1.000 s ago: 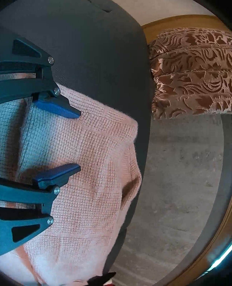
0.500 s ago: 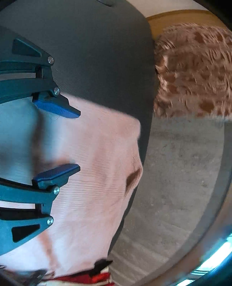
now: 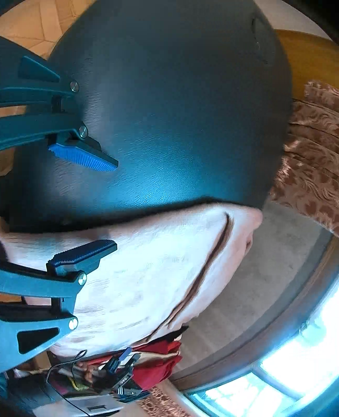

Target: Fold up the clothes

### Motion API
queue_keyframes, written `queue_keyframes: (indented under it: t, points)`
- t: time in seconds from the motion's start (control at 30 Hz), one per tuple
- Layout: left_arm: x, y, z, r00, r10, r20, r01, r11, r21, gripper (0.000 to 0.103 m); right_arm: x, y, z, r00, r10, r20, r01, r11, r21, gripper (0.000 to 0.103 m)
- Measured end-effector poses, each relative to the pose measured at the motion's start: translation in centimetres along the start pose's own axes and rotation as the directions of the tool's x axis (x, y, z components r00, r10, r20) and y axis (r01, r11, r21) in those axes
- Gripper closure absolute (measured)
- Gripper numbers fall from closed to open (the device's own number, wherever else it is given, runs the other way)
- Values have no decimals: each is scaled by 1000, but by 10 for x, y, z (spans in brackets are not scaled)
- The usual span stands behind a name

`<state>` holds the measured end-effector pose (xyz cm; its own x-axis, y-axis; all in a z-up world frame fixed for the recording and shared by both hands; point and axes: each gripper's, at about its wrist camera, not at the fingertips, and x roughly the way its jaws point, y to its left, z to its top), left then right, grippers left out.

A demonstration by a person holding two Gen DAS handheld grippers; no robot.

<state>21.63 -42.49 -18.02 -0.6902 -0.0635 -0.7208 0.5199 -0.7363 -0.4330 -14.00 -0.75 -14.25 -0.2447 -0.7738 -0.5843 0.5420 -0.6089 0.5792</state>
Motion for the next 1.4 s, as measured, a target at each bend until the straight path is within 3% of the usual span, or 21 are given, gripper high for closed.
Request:
queue_keyframes:
  t: [0.13,0.27,0.33,0.43,0.53,0.7,0.8,0.87,1.03,1.1,1.17,1.23,1.27,1.33,1.4]
  points:
    - [6,-8,-4,998,-63,7,63,997,-42,46,-46,-16,-28,1000,-16,4,16,999,28,45]
    - [16,-32,-11,999,-40,15,40,998,41,43,-78,-50,-61,999,-37,-18,39,993,108,36]
    - [19,-42,-14,1000,-22,20,21,997,75,42,-86,-57,-76,1000,7,-23,-4,992,124,36]
    - [17,-47,-20,999,-53,-2,53,997,60,42,-92,-57,-93,994,108,-26,-104,986,132,35]
    - [12,-49,-27,998,-70,-10,70,997,24,41,-78,-39,-104,978,190,-89,-184,980,77,33]
    - [14,-50,-25,999,-44,-16,43,999,-22,41,-59,-15,-112,959,246,-139,-247,969,8,29]
    - [15,-62,-25,999,-6,-38,8,999,45,51,-55,-8,-115,960,230,-158,-237,971,-28,29]
    - [16,-66,-26,999,-1,-44,4,997,74,73,-56,-4,-117,962,207,-180,-221,973,-64,29]
    - [17,-66,-29,999,-5,-34,8,996,90,77,-72,-13,-127,961,190,-200,-201,979,-36,30]
    - [18,-66,-30,1000,-6,-30,9,995,96,77,-74,-18,-128,964,185,-188,-191,982,-10,38]
    - [18,-66,-31,1000,-8,-26,11,995,102,72,-71,-20,-127,974,133,-183,-139,990,-19,66]
    - [20,-67,-30,1000,-11,-27,13,995,98,66,-70,-19,-128,979,103,-177,-112,993,-42,81]
    - [21,-69,-29,1000,-9,-29,12,995,99,62,-70,-18,-128,980,94,-175,-105,993,-55,85]
    - [21,-73,-30,999,11,-36,-7,992,128,62,-70,-16,-130,983,75,-170,-90,992,-83,84]
    - [22,-77,-30,998,36,-44,-28,987,158,77,-70,-13,-131,985,56,-164,-75,991,-111,80]
